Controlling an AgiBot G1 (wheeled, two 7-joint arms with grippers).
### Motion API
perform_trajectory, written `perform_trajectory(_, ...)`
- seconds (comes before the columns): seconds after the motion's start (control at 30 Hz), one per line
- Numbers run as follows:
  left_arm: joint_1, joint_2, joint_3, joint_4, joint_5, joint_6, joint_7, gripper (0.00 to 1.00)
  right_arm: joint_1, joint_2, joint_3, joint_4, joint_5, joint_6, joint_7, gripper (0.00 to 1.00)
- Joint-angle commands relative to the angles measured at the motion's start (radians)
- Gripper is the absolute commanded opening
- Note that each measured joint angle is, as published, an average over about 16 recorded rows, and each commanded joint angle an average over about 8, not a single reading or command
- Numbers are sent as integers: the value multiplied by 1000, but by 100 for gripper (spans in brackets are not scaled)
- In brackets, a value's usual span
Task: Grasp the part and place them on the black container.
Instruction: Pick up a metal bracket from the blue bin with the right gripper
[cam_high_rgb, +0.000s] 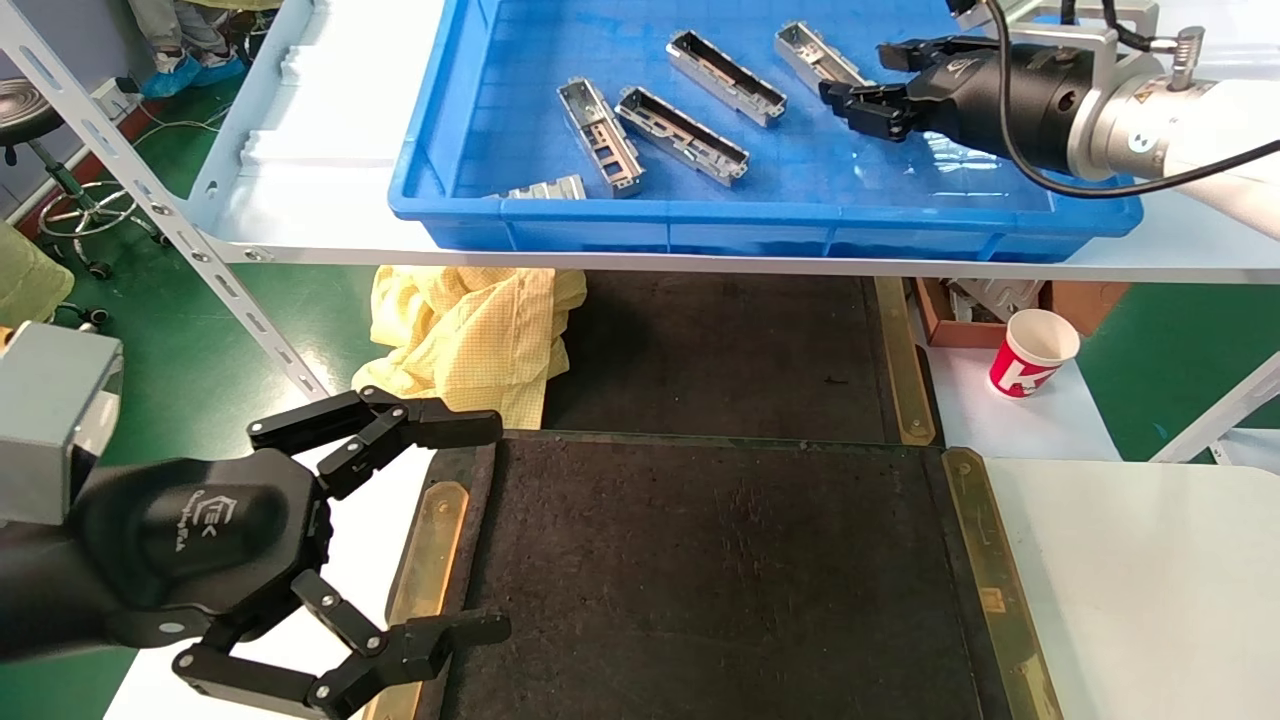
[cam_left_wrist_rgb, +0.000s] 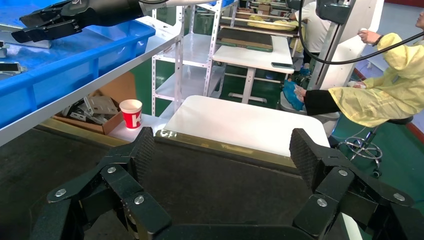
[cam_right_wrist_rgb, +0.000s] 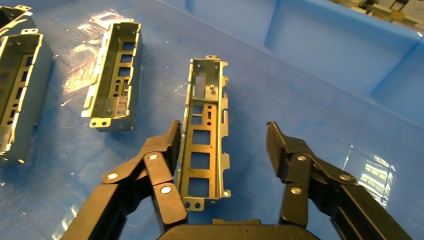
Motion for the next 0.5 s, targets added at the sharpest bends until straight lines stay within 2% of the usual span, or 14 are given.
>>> perform_trajectory(0.03,0,0,0,0,0,0,0,100,-2,-1,2,0,2,3,0,0)
perform_trajectory(0.5,0,0,0,0,0,0,0,100,1,-1,7,-1,10,3,7,0)
